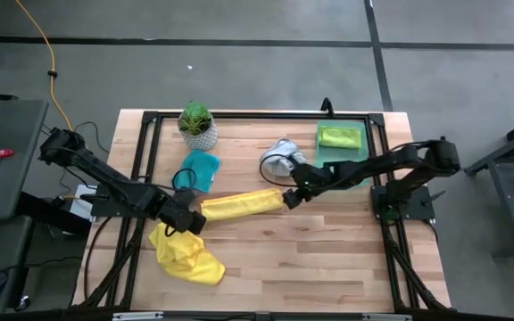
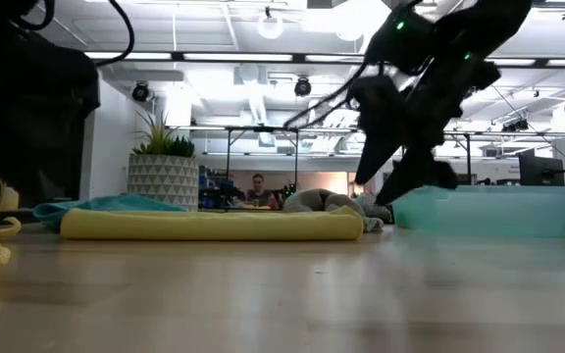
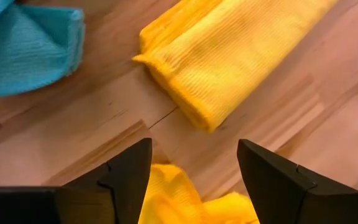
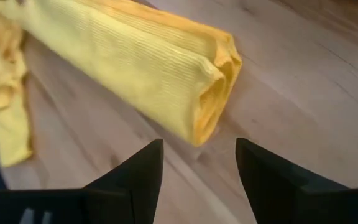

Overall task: Fold microfiber towels
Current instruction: Fold the right yellow microfiber cloth

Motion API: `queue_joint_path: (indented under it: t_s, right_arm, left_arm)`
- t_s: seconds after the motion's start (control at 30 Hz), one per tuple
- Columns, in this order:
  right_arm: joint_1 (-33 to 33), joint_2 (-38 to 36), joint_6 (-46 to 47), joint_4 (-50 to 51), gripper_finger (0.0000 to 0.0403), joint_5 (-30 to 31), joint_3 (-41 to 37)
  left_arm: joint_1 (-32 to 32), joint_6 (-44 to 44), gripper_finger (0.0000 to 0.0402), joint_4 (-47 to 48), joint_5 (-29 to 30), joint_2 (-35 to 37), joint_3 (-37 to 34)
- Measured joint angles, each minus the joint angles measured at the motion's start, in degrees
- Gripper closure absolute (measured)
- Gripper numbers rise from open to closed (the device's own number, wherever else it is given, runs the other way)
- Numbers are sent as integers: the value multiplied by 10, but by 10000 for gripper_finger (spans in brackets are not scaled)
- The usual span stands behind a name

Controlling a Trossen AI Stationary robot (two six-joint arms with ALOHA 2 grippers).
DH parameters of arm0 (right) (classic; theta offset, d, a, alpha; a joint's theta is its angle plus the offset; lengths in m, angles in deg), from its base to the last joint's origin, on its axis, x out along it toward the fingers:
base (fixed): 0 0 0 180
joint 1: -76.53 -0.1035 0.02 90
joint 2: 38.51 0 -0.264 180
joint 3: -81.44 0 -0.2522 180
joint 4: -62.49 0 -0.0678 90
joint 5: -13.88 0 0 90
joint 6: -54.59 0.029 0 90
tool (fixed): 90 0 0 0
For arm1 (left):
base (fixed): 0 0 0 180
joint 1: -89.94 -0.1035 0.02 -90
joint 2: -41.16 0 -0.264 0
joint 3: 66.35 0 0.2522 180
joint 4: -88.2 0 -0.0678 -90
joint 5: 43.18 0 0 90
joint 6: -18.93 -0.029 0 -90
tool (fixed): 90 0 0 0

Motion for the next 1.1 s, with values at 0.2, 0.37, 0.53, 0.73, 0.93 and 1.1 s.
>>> queue_joint_path:
  t_s: [0.2,0.37,0.53,0.73,0.93,1.1]
  right_arm:
    - [0,65,-25,3,175,-10,35]
    - [0,104,-62,13,135,-4,72]
    - [3,128,-48,20,119,27,89]
    - [-2,138,2,11,119,41,90]
    - [-12,140,29,-12,119,47,88]
    - [-17,142,46,-29,119,50,87]
  left_arm:
    - [-14,1,174,-8,-22,0,0]
    - [-18,0,174,-3,-29,0,0]
    - [-22,1,174,1,-20,0,0]
    - [-37,0,174,-7,-21,-25,1]
    - [-41,5,174,-49,-29,-62,0]
    - [-41,4,174,-75,-30,-85,1]
